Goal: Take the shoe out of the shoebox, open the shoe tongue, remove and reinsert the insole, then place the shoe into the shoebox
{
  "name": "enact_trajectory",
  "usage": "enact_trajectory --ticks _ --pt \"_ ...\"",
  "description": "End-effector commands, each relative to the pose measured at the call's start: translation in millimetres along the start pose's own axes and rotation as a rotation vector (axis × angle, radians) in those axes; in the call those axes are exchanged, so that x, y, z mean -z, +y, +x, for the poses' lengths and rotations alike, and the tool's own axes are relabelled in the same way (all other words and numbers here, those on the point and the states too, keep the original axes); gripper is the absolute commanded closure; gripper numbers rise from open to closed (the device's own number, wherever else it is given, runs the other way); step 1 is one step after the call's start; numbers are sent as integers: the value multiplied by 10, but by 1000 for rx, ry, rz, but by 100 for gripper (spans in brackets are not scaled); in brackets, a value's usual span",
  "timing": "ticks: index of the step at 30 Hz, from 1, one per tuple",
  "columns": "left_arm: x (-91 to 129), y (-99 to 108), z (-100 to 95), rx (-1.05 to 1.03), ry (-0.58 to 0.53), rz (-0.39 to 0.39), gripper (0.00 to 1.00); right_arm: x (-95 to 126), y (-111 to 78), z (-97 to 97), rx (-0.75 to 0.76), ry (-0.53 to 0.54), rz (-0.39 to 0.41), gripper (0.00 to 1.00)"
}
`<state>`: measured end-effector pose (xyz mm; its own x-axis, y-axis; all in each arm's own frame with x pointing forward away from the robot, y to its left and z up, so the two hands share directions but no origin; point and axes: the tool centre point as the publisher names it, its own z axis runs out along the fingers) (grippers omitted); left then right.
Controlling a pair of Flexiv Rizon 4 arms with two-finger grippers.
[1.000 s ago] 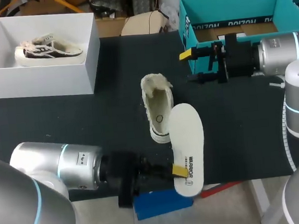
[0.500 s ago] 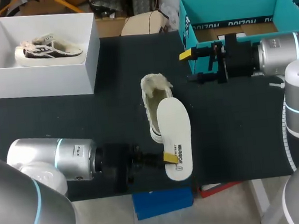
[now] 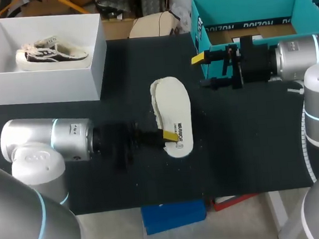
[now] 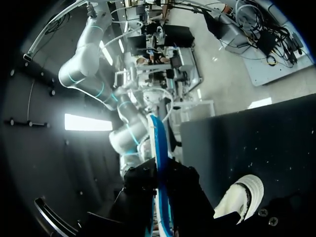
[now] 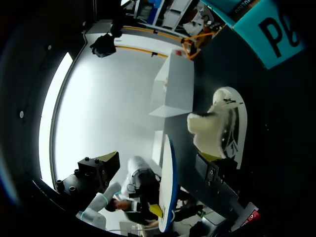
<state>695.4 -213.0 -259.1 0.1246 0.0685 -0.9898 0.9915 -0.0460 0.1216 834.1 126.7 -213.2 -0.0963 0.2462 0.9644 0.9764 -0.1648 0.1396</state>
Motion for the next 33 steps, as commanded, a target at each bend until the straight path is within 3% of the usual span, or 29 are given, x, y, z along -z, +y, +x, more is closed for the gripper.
enact_trajectory --ticks 1,11,26,33 --pt "-8 312 36 0 17 26 100 -15 -6 -6 0 -1 -2 0" --pt "20 696 11 -9 16 4 100 -15 -6 -6 0 -1 -2 0" --pt "33 745 24 -27 15 6 100 -15 -6 -6 0 -1 -2 0" --pt "33 745 24 -27 15 6 100 92 99 -123 0 40 122 0"
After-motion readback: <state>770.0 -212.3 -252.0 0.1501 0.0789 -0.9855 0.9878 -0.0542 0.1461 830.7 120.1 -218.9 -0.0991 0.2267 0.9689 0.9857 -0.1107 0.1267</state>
